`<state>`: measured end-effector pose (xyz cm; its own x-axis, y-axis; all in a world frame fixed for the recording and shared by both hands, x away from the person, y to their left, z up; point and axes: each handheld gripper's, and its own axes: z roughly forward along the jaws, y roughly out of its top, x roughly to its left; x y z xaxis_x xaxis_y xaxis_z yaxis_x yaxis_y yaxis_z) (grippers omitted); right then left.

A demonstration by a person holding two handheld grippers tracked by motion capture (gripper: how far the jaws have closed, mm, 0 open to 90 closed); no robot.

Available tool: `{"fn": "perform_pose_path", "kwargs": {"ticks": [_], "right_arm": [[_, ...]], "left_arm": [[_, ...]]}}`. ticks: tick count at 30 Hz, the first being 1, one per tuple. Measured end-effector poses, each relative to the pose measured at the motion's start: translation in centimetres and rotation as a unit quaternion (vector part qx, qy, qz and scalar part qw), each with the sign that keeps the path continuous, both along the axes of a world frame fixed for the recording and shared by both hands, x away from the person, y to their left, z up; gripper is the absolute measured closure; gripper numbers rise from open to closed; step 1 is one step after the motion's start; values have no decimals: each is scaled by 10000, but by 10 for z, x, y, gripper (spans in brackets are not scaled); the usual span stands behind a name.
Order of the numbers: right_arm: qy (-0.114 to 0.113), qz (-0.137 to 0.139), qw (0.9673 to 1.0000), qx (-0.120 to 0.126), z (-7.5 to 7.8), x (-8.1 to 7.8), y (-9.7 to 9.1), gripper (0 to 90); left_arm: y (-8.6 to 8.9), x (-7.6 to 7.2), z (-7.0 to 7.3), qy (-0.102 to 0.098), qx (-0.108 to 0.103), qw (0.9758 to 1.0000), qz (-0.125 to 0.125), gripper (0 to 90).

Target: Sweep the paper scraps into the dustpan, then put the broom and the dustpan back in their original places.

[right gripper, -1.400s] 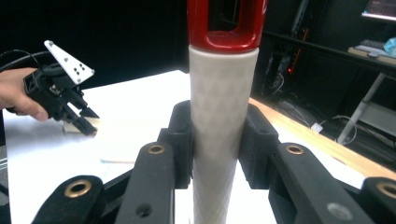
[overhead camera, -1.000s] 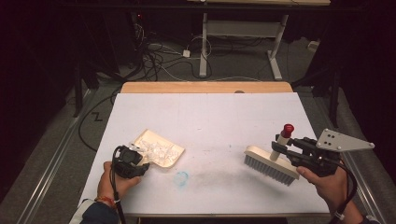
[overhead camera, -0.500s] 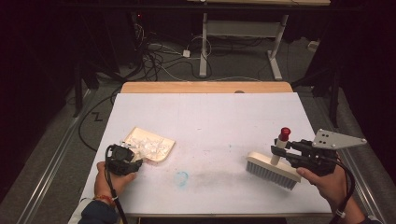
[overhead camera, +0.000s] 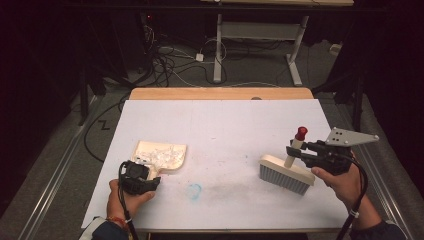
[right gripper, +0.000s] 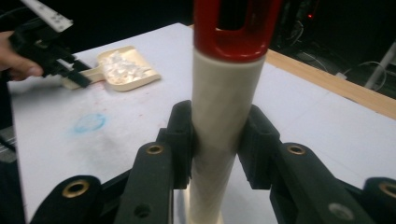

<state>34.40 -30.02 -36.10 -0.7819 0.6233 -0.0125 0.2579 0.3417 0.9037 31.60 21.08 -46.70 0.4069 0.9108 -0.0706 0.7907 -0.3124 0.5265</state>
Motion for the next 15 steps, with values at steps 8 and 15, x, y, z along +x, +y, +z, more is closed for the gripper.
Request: {"fn": "perform_pose_path", "kwargs": {"ticks": [8,15], "right_arm": [[-27,-420,9989,-210,-3,33,4,632],[9,-749,9961,-467,-9,61,13,593]], "left_arm": [[2,-13,6,-614,-65,9976,-319,396],[4,-24,6,-1422,-16,9883,-560,239]]}}
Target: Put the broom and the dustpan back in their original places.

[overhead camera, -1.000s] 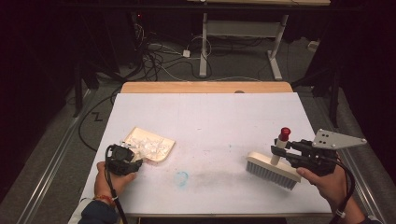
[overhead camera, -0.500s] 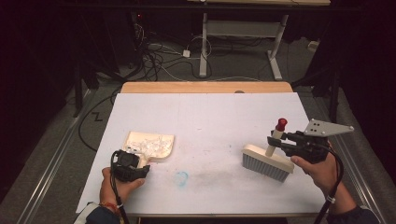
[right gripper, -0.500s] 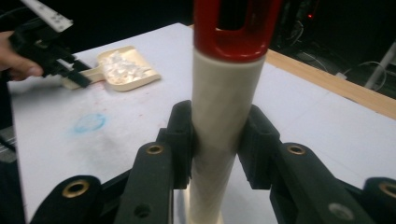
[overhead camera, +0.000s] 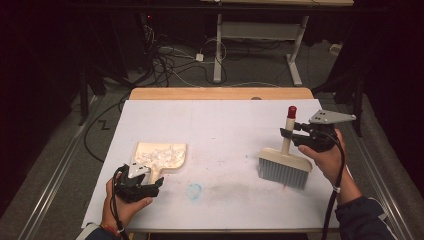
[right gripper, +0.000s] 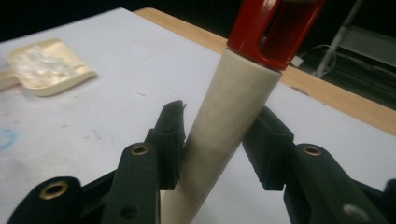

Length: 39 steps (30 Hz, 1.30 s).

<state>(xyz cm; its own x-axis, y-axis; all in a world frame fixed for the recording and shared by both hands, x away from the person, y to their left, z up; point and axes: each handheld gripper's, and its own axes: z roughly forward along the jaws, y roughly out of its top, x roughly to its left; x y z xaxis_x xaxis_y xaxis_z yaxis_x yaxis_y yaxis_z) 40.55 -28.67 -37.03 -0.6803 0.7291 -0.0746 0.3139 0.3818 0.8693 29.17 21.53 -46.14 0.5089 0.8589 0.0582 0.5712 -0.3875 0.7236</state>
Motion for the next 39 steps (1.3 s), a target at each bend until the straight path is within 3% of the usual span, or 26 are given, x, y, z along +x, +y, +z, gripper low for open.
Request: {"fn": "perform_pose_path", "kwargs": {"ticks": [3,9,15,20,24,27,30,34,39], "right_arm": [[79,-139,9998,-154,-4,13,4,579],[189,-432,9987,-199,-13,32,8,567],[230,-631,9973,-306,-22,46,12,554],[260,-907,9949,-342,-30,56,14,545],[-14,-1223,9922,-248,-29,57,15,536],[-273,-1303,9910,-110,-24,55,14,549],[-455,-1289,9906,-2,-20,51,14,530],[-600,-1197,9909,-98,-15,46,16,504],[-639,-1167,9909,202,-16,37,16,459]], "left_arm": [[-3,-3,2,-285,3,9996,-75,212],[-9,-4,2,-561,-60,9983,-160,203],[-15,-2,-3,-504,113,9984,-211,203],[-18,-2,-5,-492,105,9984,-275,203],[-21,-3,-6,-483,153,9981,-338,203],[-22,-3,-6,-490,184,9980,-359,203],[-22,-2,-7,-475,193,9980,-379,203],[-22,-2,-7,-468,283,9978,-362,201],[-21,-4,-6,-513,277,9975,-389,187]]}}
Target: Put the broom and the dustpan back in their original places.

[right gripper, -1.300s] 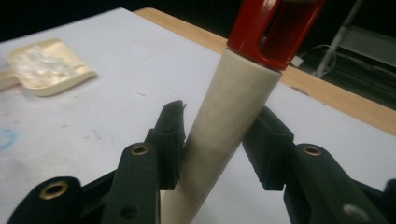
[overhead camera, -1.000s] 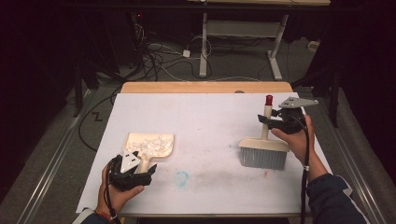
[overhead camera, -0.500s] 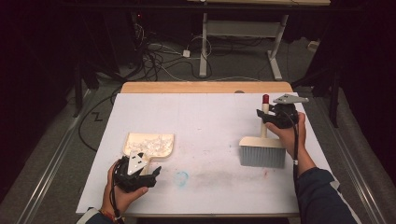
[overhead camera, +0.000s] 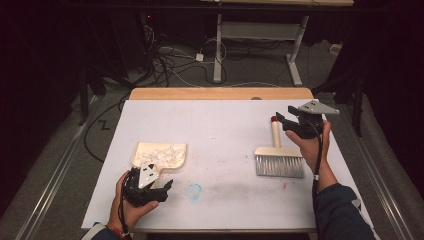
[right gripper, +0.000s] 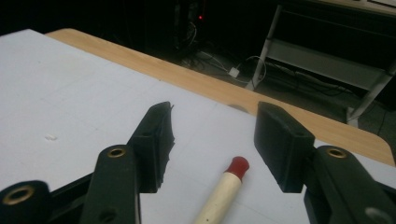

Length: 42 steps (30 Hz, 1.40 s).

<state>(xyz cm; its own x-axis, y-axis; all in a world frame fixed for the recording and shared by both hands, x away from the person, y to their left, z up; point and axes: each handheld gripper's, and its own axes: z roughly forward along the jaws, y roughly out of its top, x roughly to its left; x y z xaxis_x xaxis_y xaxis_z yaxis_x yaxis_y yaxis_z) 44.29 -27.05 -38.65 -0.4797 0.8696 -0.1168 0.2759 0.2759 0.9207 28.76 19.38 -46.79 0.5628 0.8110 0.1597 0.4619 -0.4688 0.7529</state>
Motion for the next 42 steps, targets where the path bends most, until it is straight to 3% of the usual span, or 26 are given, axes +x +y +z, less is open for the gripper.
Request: {"fn": "perform_pose_path", "kwargs": {"ticks": [6,11,19,22,28,32,42], "right_arm": [[-38,53,10000,49,2,-11,4,398],[-212,78,9997,-74,9,-21,8,353],[-396,123,9991,90,18,-35,4,323],[-400,271,9988,111,20,-40,6,317],[-508,329,9982,-7,24,-49,14,254],[-448,468,9979,-19,25,-56,17,250],[-633,594,9962,-79,28,-74,19,205]], "left_arm": [[0,-3,0,-146,97,9998,-80,176],[0,-6,0,-256,151,9995,-136,176],[0,-6,-2,-241,173,9994,-161,176],[0,-6,-2,-233,175,9994,-168,176],[-4,-6,-3,-227,231,9992,-246,176],[-4,-6,-3,-214,256,9991,-270,176],[-6,-6,-3,-186,305,9990,-275,176]]}}
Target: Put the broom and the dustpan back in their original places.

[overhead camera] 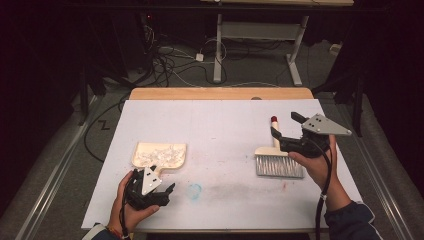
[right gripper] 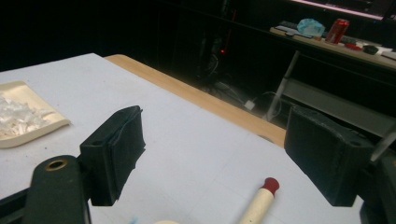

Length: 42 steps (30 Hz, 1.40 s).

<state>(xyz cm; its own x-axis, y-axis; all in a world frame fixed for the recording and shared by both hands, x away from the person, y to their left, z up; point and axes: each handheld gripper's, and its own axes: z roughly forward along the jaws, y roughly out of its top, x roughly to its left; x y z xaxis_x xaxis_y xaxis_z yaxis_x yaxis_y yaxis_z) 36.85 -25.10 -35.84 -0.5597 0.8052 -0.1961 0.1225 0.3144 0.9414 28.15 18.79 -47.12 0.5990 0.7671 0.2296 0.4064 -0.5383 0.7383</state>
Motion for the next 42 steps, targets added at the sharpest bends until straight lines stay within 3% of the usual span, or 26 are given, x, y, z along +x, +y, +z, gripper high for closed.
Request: {"fn": "perform_pose_path", "kwargs": {"ticks": [6,30,35,37,42], "right_arm": [[-194,73,9998,-64,1,-15,0,234],[-184,188,9991,-328,-5,-49,-17,225],[-199,160,9990,-363,-6,-55,-23,225],[-200,162,9990,-358,-7,-58,-25,225],[-177,128,9988,-433,-11,-64,-31,225]], "left_arm": [[-1,0,0,-5,14,10000,-32,176],[-2,2,-2,53,47,10000,-41,164],[-3,4,-1,-23,87,9999,-92,163],[-4,3,-1,51,53,10000,-67,163],[-5,5,-1,-37,86,9999,-142,163]]}}
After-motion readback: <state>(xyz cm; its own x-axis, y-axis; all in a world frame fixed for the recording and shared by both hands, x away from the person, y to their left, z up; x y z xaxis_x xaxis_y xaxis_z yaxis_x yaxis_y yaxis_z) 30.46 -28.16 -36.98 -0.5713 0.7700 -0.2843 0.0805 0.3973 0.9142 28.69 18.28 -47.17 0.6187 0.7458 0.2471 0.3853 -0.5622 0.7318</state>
